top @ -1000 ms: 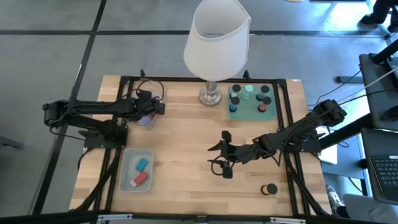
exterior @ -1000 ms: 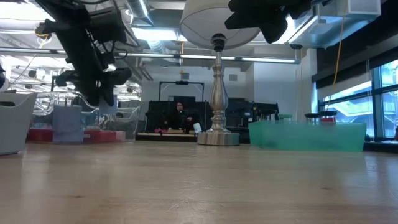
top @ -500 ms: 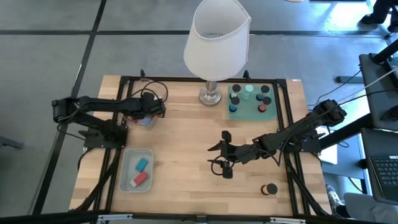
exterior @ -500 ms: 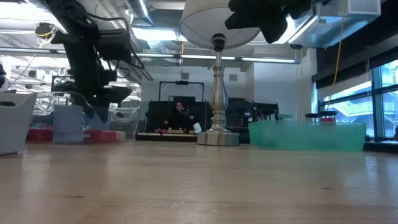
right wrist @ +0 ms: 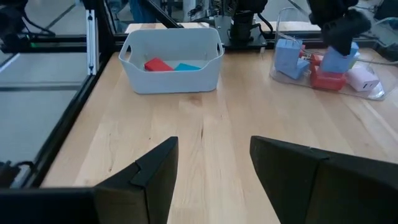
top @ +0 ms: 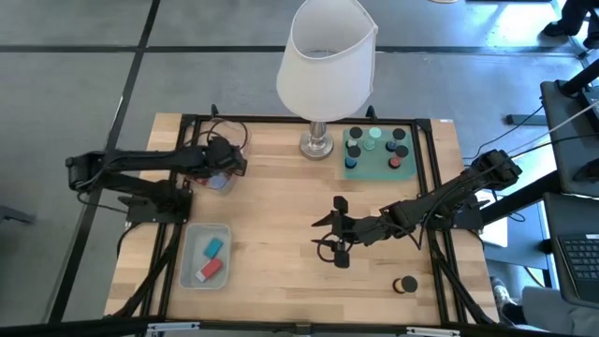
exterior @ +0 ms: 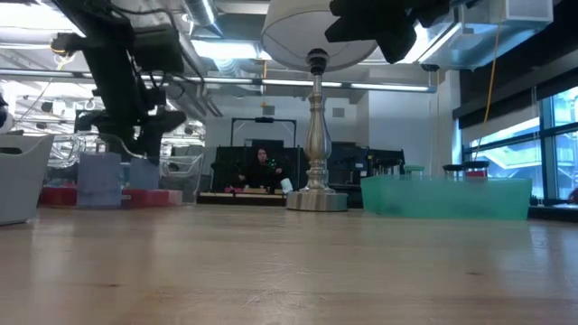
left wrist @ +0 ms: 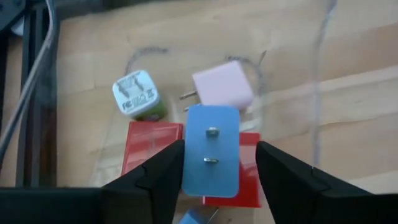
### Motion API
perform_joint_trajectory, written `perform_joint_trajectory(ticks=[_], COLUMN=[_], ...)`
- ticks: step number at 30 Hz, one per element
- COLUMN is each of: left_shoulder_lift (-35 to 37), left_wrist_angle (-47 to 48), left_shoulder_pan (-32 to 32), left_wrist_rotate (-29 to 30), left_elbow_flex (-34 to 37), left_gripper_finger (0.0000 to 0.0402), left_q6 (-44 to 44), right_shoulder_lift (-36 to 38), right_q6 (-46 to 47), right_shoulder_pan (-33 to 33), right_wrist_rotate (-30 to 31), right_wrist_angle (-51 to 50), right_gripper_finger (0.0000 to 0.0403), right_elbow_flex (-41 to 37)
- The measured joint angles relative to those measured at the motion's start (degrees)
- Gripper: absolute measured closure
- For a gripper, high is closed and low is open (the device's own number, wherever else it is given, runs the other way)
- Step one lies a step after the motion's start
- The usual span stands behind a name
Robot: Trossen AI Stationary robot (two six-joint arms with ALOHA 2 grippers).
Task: Pick & Place Office items
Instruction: Put the light blue charger adapter into the transparent bin, then put the yellow hourglass into the green bin
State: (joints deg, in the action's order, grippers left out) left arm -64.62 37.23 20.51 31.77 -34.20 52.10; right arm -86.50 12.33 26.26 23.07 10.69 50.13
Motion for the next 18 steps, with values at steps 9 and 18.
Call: perform_joint_trajectory(ticks=[9, 18], left_shoulder_lift=[10.95, 15.74], left_wrist_angle=[-0.33, -0.72], left_shoulder_pan=[-1.34, -13.65], left_wrist_rotate=[-4.00, -6.39], left_elbow_flex=[-2.34, -2.34], left_gripper_finger=[0.0204, 0.0206], left_q6=[-6.31, -6.43], right_shoulder_lift=[0.00, 0.00], right_q6=[-1.03, 16.66], right_shoulder_pan=[-1.18, 2.85], right_wrist_rotate=[-0.26, -18.09], right_wrist_angle=[6.08, -3.27], right_gripper_finger=[0.0199, 0.0199], right_elbow_flex=[0.00, -0.01])
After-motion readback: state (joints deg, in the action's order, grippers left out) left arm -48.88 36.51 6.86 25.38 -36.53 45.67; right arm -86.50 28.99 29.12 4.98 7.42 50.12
